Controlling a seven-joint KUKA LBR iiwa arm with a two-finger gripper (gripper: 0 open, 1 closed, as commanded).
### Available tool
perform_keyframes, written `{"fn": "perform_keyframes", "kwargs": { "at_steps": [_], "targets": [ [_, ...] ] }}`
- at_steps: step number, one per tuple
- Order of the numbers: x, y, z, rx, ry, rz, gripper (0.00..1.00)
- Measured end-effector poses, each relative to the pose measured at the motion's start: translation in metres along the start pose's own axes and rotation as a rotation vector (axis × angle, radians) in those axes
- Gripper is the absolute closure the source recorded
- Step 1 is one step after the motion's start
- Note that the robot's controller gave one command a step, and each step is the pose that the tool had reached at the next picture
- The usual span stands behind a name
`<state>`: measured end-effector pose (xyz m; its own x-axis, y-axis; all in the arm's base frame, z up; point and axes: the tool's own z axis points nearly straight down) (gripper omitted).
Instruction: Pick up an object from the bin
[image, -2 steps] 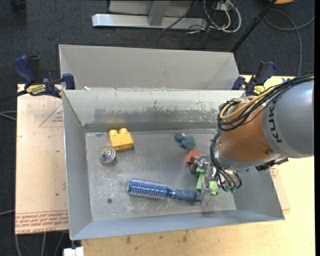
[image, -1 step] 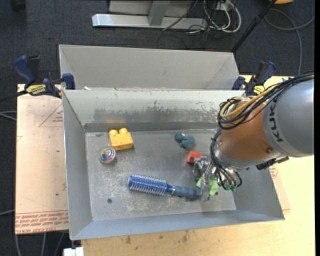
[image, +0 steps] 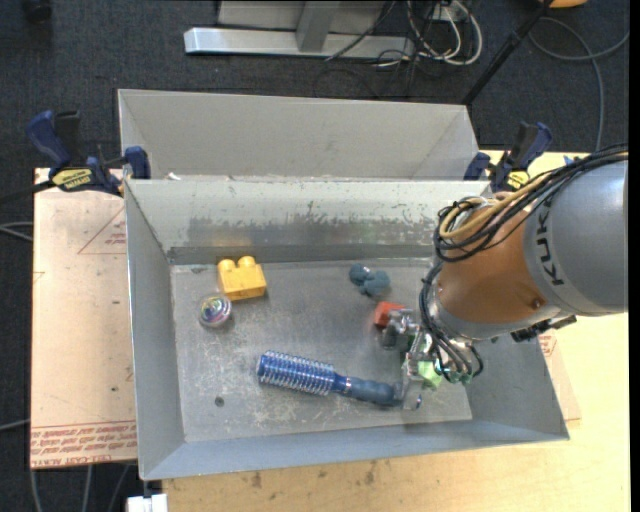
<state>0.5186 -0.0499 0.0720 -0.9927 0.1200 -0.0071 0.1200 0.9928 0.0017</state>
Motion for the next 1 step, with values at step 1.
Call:
{"fn": "perform_keyframes", "kwargs": {
  "at_steps": [1],
  "targets": [
    [0.0443,0.0607,-0.0004,-0.003,-0.004,0.0,0.0]
  ]
}}
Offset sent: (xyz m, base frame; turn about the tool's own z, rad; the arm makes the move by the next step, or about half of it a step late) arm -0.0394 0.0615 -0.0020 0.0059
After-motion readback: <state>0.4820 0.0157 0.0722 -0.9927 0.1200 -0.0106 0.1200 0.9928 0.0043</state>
